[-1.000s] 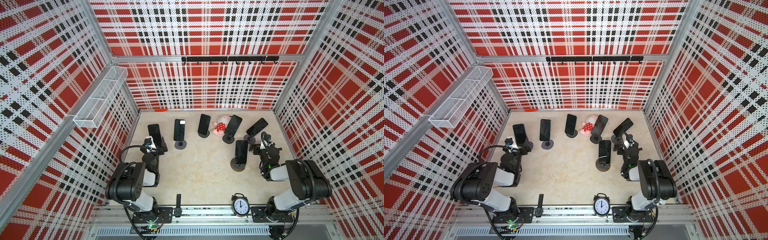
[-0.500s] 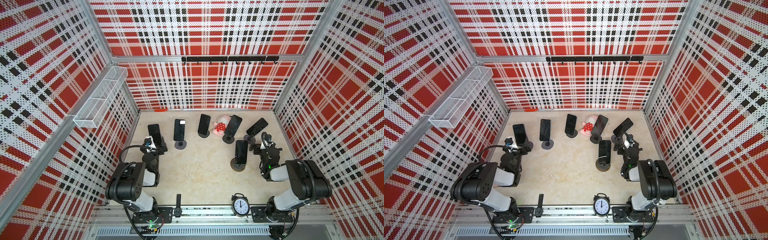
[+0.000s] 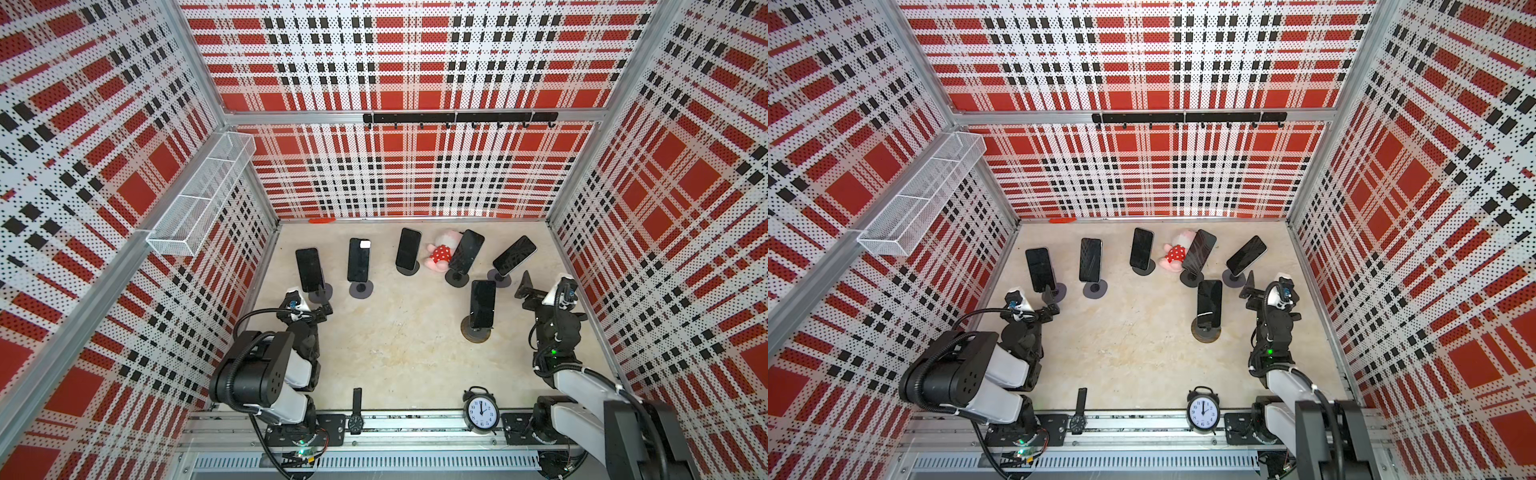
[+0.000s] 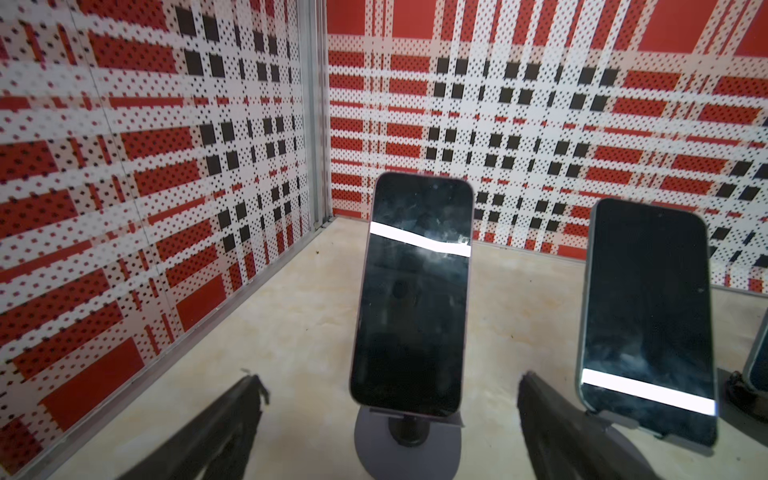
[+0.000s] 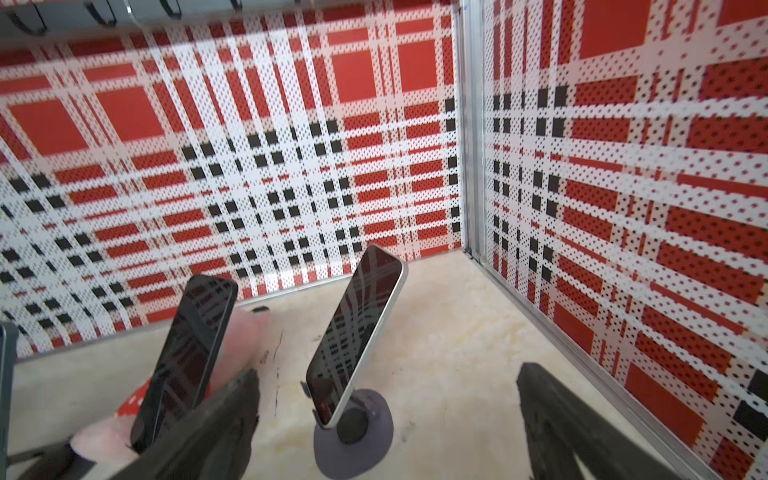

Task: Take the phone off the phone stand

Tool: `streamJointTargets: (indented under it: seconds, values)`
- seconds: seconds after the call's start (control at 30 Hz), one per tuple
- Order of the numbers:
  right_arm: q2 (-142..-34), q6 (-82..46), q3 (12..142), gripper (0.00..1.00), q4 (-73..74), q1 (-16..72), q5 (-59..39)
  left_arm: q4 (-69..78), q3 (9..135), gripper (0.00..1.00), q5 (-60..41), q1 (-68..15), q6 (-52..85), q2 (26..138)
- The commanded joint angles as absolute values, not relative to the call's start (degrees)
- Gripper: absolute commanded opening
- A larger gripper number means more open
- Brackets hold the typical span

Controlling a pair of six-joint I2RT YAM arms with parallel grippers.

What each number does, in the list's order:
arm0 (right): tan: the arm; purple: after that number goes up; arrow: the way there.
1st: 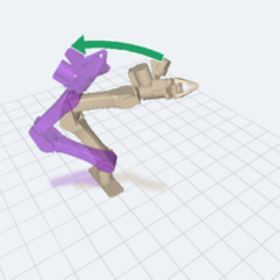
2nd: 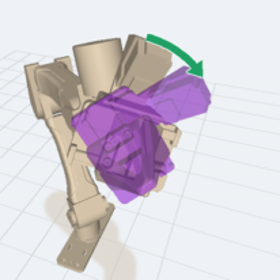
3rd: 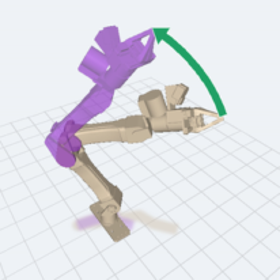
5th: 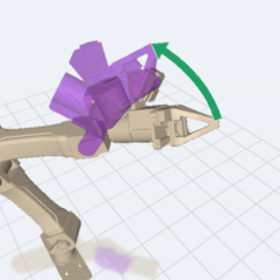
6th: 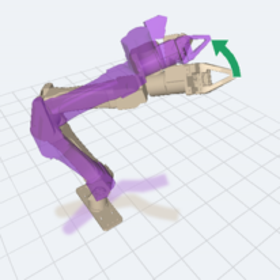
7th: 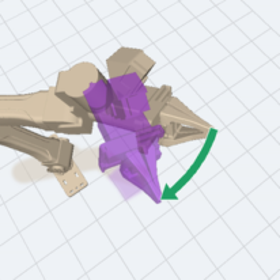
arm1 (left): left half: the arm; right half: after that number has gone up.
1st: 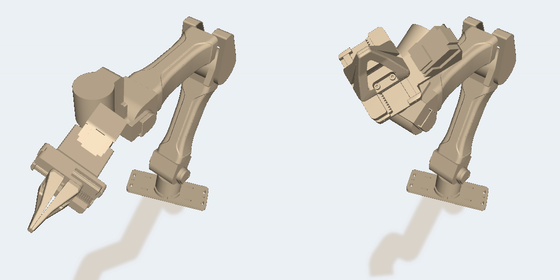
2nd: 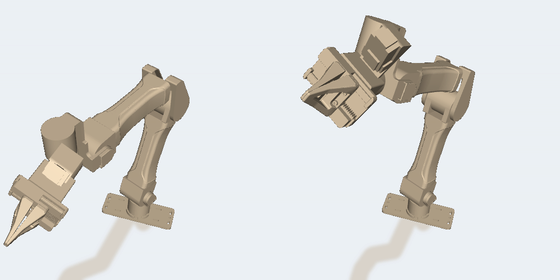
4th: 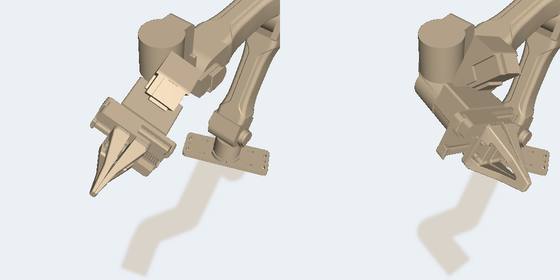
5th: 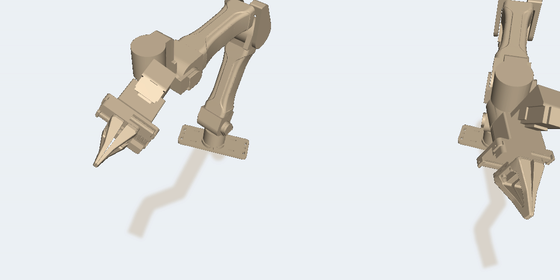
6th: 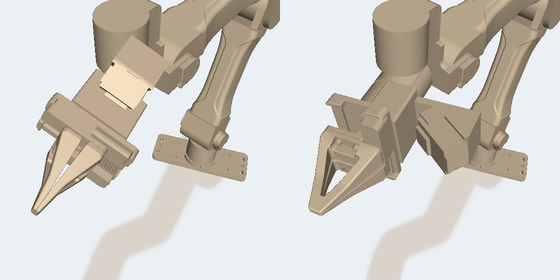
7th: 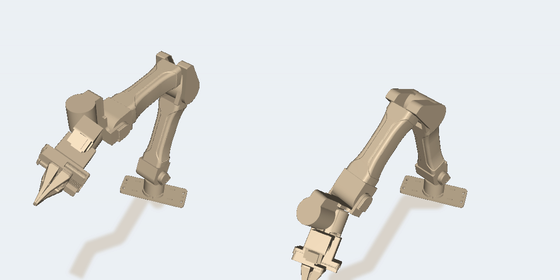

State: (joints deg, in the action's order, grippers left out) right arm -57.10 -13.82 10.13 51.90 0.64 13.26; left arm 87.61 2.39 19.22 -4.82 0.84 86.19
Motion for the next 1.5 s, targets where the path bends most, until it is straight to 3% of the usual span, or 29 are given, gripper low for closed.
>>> streamJointTargets:
  seconds: [0.0,0.13,0.3,0.5,0.6,0.73,0.87,1.03,1.47]
  values:
    - [-51.9,-23.8,17.7,1.0,30.5,0.9,18.5,89.7,4.3,0.98,28.9,-10.6,-6.2,81.3]
    - [-52.6,-42.2,29.1,1.0,3.1,0.6,26.8,83.6,9.8,0.98,46.5,-25.8,-20.6,77.5]
    - [-53.8,-36.9,35.3,1.0,-3.0,-3.8,3.5,81.8,18.4,0.98,59.7,-39.0,-31.3,78.5]
    - [-56.1,-35.8,46.0,1.0,-18.5,-3.1,-1.7,81.7,30.4,0.98,78.1,-47.1,-33.7,84.8]
    - [-59.6,-32.2,53.5,1.0,-28.3,-0.9,-1.2,82.2,34.1,0.98,79.9,-50.7,-42.3,88.4]
    - [-63.0,-27.5,60.2,1.0,-37.0,3.1,-1.5,81.1,36.4,0.98,78.4,-55.4,-45.8,90.3]
    - [-65.3,-25.2,64.3,1.0,-41.5,7.2,-1.8,68.3,40.2,0.98,75.6,-58.1,-40.1,89.8]
    - [-66.8,-23.6,66.9,1.0,-44.9,10.7,-0.3,39.1,44.0,0.98,54.7,-55.4,-15.1,82.9]
    - [-70.1,-22.0,70.5,1.0,-48.2,20.2,5.2,32.1,41.6,0.98,15.9,-49.9,-4.3,74.6]
